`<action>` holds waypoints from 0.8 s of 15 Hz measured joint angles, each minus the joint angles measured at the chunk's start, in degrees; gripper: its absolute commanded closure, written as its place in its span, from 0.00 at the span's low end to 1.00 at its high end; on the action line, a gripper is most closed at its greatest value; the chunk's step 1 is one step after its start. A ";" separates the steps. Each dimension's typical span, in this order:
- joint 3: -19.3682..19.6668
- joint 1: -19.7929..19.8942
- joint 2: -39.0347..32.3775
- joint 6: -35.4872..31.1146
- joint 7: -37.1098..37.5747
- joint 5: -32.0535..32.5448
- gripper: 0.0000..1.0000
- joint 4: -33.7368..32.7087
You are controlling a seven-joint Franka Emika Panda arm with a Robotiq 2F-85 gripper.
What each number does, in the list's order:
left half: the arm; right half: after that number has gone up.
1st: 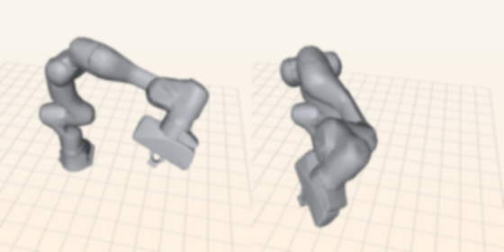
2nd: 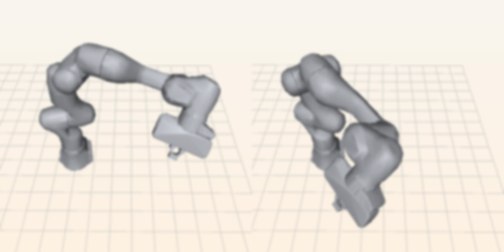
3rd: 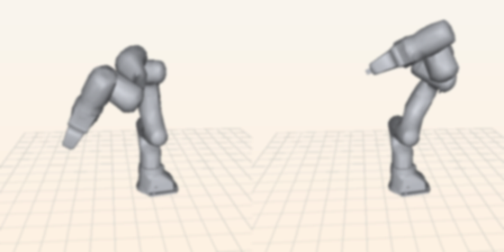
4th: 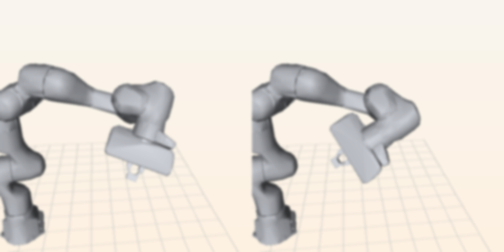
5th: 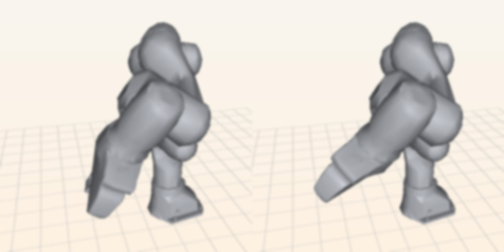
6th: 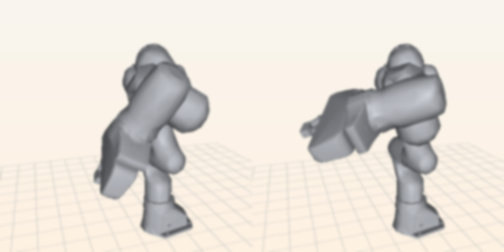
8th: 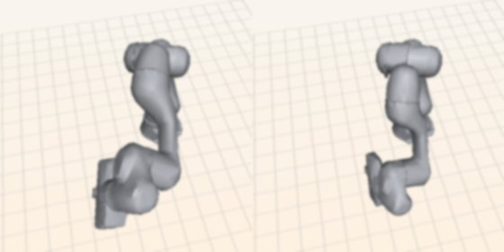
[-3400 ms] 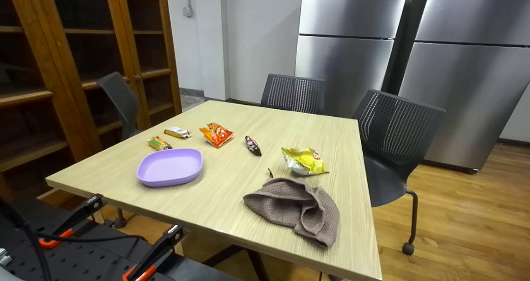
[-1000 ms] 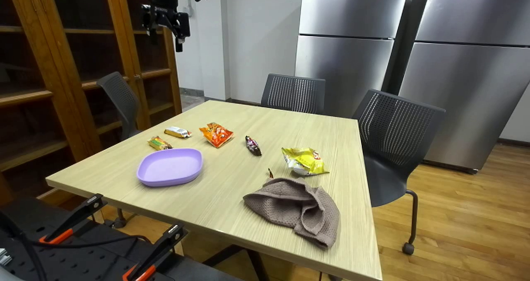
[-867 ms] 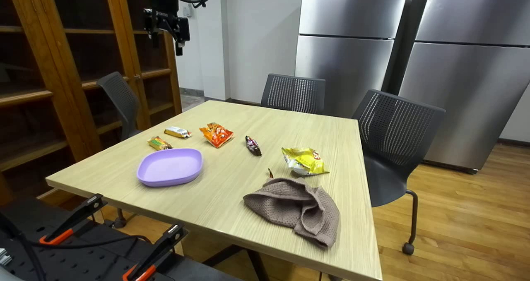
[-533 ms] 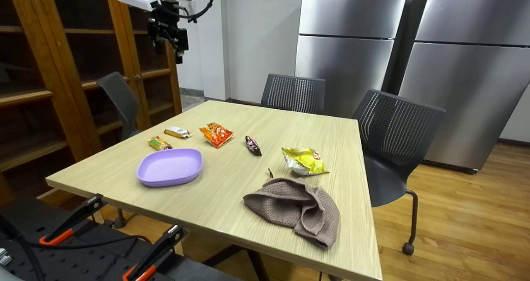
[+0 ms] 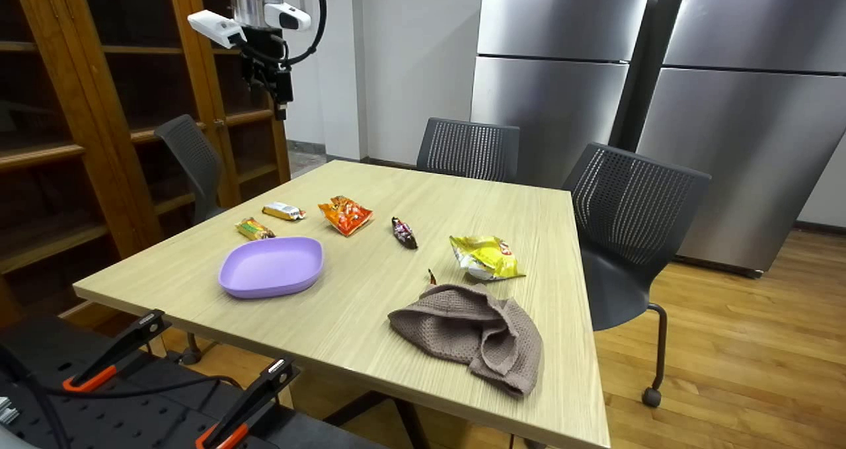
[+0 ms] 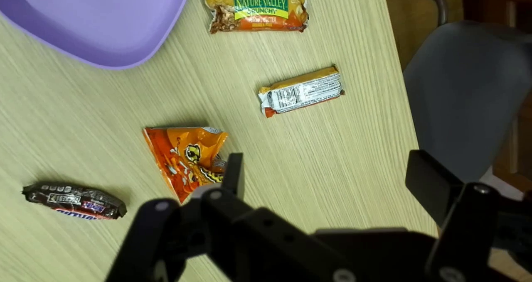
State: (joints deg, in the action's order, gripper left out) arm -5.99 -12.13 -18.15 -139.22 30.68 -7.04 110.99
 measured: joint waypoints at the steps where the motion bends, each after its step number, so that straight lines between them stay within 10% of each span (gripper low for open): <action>1: 0.11 -0.35 -0.88 -0.38 0.79 0.01 0.00 -0.50; 12: 2.72 -3.80 -10.72 -0.90 5.48 0.73 0.00 -8.42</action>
State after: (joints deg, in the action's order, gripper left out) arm -3.27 -15.92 -28.87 -140.12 36.16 -6.31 102.57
